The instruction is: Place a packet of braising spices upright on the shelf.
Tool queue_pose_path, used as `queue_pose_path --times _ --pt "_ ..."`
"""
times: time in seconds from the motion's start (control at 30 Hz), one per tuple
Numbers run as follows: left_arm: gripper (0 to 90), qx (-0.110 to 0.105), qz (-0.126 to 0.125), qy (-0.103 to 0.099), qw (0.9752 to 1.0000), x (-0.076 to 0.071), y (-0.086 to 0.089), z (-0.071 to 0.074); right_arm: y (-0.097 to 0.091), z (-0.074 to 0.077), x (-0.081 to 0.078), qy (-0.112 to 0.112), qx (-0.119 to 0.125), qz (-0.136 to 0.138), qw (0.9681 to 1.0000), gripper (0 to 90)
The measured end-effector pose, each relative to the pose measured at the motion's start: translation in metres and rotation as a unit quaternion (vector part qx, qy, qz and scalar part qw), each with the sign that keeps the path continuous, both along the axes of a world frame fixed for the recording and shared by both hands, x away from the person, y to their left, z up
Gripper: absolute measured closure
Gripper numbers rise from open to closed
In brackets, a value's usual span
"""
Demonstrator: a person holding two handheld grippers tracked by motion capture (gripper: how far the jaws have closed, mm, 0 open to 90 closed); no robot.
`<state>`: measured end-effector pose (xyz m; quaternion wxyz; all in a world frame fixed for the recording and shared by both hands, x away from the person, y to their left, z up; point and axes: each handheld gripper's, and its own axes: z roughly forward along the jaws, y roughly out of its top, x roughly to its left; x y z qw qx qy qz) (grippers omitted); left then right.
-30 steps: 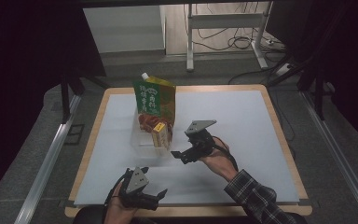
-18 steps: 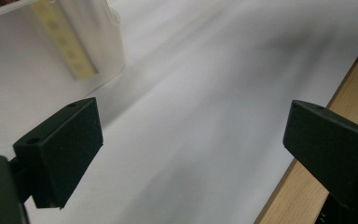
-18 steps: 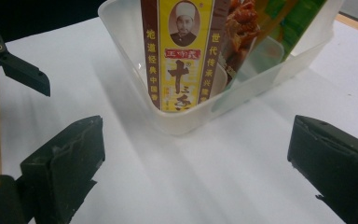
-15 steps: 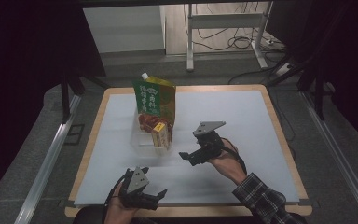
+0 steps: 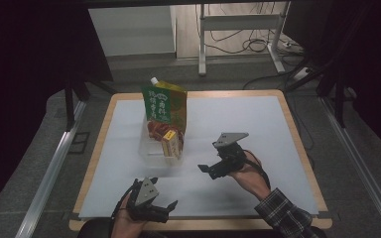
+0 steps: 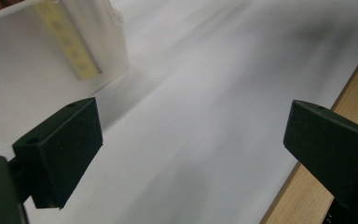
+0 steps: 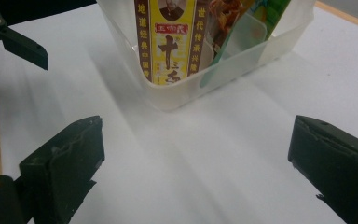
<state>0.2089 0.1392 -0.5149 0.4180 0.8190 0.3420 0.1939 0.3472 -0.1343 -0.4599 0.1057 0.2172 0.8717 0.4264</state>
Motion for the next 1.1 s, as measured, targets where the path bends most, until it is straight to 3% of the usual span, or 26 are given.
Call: queue_pose_path --times 1.1 --pt "4.0 0.0 0.001 -0.002 1.0 0.0 0.001 -0.001 -0.046 -0.014 -0.01 -0.004 -0.021 -0.045 0.9987 1.8"
